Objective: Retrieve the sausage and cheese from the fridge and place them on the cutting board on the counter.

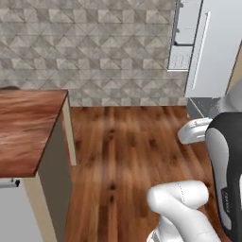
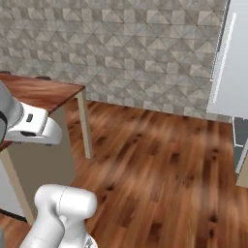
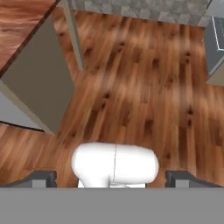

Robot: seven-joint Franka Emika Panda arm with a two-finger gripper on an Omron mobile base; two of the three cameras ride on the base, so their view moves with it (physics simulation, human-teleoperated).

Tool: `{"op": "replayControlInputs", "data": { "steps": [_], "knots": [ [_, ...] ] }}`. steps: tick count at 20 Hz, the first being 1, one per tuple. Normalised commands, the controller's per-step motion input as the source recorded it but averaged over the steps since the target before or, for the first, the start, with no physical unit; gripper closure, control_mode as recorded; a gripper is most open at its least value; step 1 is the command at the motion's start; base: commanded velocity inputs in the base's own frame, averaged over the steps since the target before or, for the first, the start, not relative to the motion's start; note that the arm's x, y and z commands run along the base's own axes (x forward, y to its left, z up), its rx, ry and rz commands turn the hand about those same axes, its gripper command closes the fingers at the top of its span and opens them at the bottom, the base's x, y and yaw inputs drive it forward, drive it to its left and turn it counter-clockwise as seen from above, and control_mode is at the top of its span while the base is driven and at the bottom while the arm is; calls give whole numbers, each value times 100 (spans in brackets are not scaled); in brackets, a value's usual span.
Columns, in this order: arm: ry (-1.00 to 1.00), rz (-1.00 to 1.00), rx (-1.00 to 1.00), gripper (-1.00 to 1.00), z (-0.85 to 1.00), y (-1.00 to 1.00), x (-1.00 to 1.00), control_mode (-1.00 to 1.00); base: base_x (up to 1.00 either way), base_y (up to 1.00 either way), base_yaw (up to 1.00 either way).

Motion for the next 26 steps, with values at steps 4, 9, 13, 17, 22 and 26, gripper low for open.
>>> {"op": "replayControlInputs", "data": {
  "steps": [4, 9, 13, 17, 22, 26],
  "knots": [
    [0, 0, 0, -100, 0, 0, 0, 100, 100, -57, -5],
    [0, 0, 0, -100, 0, 0, 0, 100, 100, -2, -22],
    [0, 0, 0, -100, 0, 0, 0, 100, 100, 3, -22],
    [0, 0, 0, -100, 0, 0, 0, 100, 100, 0, -14],
    [0, 0, 0, -100, 0, 0, 0, 100, 100, 1, -16],
    [0, 0, 0, -100, 0, 0, 0, 100, 100, 6, -21]
  ]
}}
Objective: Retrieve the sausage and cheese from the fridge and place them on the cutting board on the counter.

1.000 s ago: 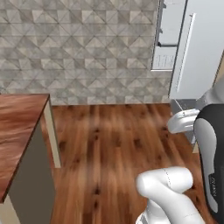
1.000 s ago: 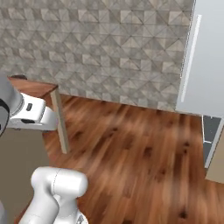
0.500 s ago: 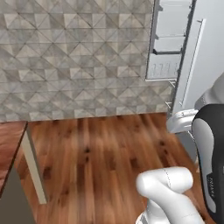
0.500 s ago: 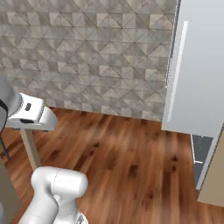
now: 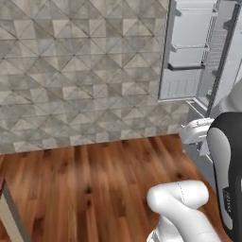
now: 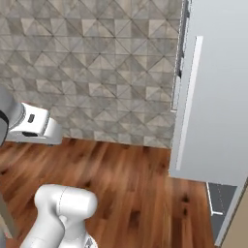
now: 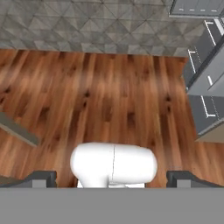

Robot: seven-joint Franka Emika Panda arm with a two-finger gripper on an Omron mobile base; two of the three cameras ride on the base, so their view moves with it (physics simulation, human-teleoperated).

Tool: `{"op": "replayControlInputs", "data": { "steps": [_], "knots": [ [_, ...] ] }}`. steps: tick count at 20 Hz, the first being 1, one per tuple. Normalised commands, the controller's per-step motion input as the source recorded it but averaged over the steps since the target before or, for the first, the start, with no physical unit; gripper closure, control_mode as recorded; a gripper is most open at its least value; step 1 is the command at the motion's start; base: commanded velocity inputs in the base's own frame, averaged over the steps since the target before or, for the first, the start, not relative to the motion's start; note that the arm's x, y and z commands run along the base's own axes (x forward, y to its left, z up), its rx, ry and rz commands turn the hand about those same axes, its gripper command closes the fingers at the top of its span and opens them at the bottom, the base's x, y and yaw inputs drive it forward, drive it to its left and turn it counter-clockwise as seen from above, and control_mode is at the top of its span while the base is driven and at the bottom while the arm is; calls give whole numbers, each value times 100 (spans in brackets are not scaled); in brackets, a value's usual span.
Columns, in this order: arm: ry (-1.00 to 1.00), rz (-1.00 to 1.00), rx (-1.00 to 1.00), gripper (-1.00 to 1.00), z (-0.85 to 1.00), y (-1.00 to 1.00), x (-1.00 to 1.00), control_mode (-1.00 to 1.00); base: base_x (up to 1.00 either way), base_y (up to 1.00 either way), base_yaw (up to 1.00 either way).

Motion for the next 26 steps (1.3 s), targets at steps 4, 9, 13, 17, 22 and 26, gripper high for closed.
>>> {"op": "replayControlInputs", "data": {
  "steps": [4, 9, 13, 17, 22, 26],
  "knots": [
    [0, 0, 0, -100, 0, 0, 0, 100, 100, 2, -20],
    [0, 0, 0, -100, 0, 0, 0, 100, 100, 0, -19],
    [0, 0, 0, -100, 0, 0, 0, 100, 100, 2, -23],
    [0, 0, 0, -100, 0, 0, 0, 100, 100, 0, -35],
    [0, 0, 0, -100, 0, 0, 0, 100, 61, 11, -71],
    [0, 0, 0, -100, 0, 0, 0, 100, 21, 27, -90]
  ]
}}
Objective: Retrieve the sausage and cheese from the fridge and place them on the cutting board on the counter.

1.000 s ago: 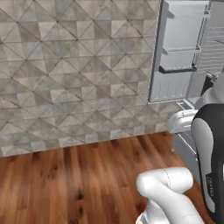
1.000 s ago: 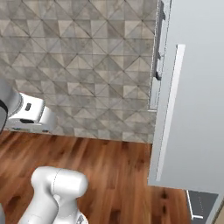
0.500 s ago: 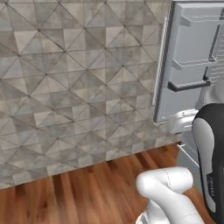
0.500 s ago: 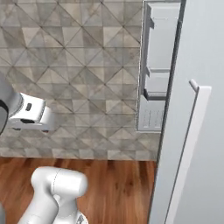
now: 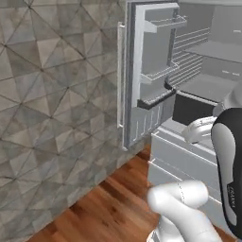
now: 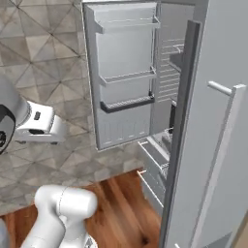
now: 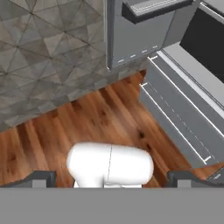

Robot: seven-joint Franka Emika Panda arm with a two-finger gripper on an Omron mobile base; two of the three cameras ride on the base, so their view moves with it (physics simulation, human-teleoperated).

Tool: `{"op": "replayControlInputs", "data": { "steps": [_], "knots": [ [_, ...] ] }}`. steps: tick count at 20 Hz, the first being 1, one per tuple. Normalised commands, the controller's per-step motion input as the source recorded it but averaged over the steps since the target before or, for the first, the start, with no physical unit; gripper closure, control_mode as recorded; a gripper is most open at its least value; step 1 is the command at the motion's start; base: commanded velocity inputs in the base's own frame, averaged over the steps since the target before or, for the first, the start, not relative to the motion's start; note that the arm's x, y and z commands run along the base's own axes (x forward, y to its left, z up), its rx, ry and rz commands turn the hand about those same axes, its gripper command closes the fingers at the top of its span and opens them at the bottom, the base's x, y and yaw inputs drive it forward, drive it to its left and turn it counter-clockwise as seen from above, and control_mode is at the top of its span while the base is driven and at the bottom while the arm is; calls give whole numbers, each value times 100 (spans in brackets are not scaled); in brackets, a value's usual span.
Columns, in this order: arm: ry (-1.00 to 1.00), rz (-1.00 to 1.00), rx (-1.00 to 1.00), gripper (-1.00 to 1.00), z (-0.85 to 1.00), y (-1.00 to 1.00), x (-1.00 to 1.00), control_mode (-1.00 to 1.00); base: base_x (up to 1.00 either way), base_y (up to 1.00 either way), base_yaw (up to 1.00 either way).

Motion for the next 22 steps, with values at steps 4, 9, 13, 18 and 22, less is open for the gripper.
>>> {"op": "replayControlInputs", "data": {
  "steps": [4, 9, 13, 18, 22],
  "knots": [
    [0, 0, 0, -100, 0, 0, 0, 100, 0, 10, -98],
    [0, 0, 0, -100, 0, 0, 0, 100, 13, 26, -93],
    [0, 0, 0, -100, 0, 0, 0, 100, 58, 81, -69],
    [0, 0, 0, -100, 0, 0, 0, 100, 62, 97, -55],
    [0, 0, 0, -100, 0, 0, 0, 100, 46, 55, -56]
  ]
}}
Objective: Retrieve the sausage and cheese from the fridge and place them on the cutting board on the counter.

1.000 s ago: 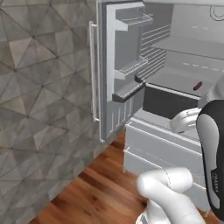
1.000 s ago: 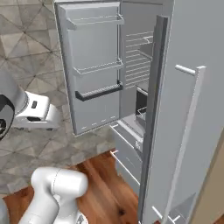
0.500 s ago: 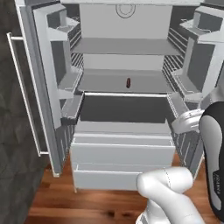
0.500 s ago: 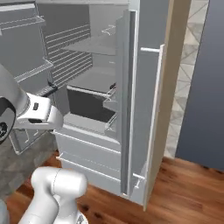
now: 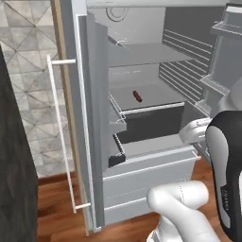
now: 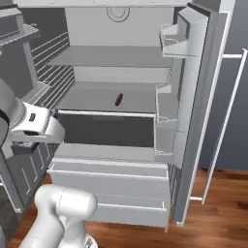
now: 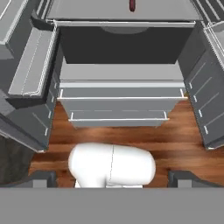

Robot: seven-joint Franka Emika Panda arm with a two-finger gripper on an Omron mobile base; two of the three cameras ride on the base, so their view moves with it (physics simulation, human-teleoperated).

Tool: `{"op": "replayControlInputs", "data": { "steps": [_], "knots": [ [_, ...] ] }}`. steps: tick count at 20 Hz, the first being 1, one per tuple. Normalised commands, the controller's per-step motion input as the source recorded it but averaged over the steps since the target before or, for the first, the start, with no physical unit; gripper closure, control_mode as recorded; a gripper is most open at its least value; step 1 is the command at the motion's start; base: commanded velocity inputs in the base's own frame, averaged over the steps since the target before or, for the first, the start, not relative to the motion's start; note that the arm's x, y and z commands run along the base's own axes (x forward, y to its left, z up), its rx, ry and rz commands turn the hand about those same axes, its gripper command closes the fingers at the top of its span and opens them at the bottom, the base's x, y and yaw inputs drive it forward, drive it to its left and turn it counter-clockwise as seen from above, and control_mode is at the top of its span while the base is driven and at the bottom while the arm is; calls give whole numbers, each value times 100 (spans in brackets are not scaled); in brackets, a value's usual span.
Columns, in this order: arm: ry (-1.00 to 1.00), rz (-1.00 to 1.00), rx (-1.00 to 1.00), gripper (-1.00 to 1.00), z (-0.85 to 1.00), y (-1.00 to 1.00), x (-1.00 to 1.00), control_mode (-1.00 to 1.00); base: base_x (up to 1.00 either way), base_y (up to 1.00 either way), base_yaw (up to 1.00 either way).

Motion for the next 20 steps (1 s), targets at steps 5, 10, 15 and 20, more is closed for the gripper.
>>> {"op": "replayControlInputs", "data": {
  "steps": [5, 10, 15, 20],
  "knots": [
    [0, 0, 0, -100, 0, 0, 0, 100, 69, 3, -37],
    [0, 0, 0, -100, 0, 0, 0, 100, 89, 2, -5],
    [0, 0, 0, -100, 0, 0, 0, 100, 100, 11, 0],
    [0, 0, 0, -100, 0, 0, 0, 100, 45, 0, 2]
  ]
}}
